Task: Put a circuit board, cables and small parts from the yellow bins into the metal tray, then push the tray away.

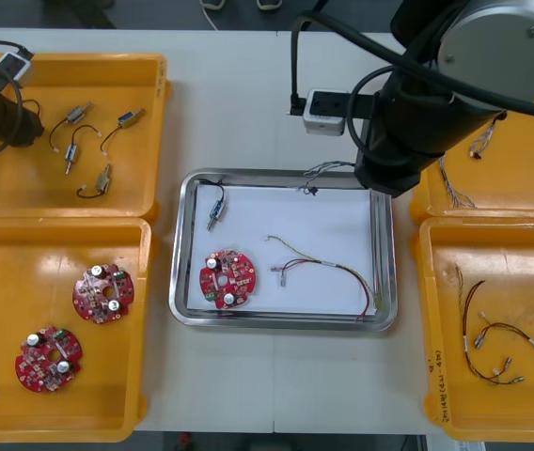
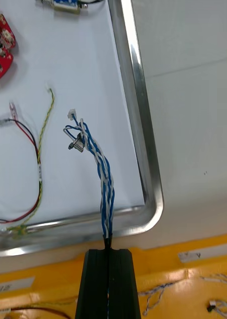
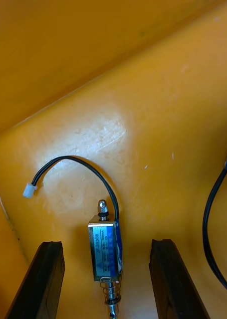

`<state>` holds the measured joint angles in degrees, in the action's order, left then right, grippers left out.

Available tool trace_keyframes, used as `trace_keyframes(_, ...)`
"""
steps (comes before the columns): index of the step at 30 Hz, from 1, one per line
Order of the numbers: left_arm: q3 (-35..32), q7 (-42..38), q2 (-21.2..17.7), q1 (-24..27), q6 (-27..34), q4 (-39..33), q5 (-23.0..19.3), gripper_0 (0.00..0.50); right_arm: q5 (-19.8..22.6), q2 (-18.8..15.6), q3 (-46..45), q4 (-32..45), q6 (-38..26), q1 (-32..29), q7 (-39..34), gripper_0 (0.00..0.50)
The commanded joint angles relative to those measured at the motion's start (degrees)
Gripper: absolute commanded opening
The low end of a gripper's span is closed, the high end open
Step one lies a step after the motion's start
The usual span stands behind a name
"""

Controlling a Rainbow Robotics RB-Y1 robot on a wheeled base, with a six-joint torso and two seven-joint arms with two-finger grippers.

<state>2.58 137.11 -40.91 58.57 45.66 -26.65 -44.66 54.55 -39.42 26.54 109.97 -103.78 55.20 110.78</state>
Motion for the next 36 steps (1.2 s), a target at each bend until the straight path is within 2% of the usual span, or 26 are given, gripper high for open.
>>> trace_keyframes(1, -1.61, 5.89, -2.94, -2.05, -1.19, -0.60, -3.24, 0.500, -1.20, 1.81, 5.71, -1.77, 5.17, 2.54, 0.49, 0.000)
trace_keyframes(12, -1.17, 5.72, -2.42, -2.05, -1.19, -0.60, -4.73, 0.500, -4.72, 2.33, 14.77, -7.49, 14.49, 2.63, 1.72, 0.000)
trace_keyframes(13, -0.82, 5.63, -2.42, -2.05, -1.45, -0.60, -4.99, 0.476, -4.90, 2.42, 15.47, -8.19, 15.45, 2.54, 1.90, 0.000)
trace_keyframes(14, -0.56, 5.63, -2.42, -2.05, -1.54, -0.60, -5.35, 0.408, -4.90, 2.42, 15.73, -8.45, 15.81, 2.54, 2.08, 0.000)
trace_keyframes(16, 0.76, 5.36, -2.42, -2.05, -1.89, -0.60, -6.58, 0.059, -4.90, 2.51, 16.44, -9.77, 16.86, 2.54, 2.43, 0.000)
trace_keyframes(17, 1.03, 5.28, -2.42, -2.05, -1.98, -0.60, -6.66, 0.003, -4.90, 2.51, 16.52, -10.12, 17.12, 2.54, 2.52, 0.000)
trace_keyframes(26, 1.64, 5.28, -2.77, -2.05, -1.54, -0.68, -7.72, 0.000, -8.06, 2.51, 19.78, -15.22, 19.32, 2.54, 4.36, 0.000)
trace_keyframes(31, 1.55, 4.57, -4.79, -2.05, 3.38, -3.41, -8.51, 0.000, -9.82, 2.51, 21.18, -16.54, 22.75, 1.57, 4.54, 0.000)
trace_keyframes(36, 1.20, 3.87, -6.11, -2.05, 6.63, -5.78, -8.25, 0.000, -10.43, 2.51, 21.62, -16.54, 23.01, 0.87, 4.54, 0.000)
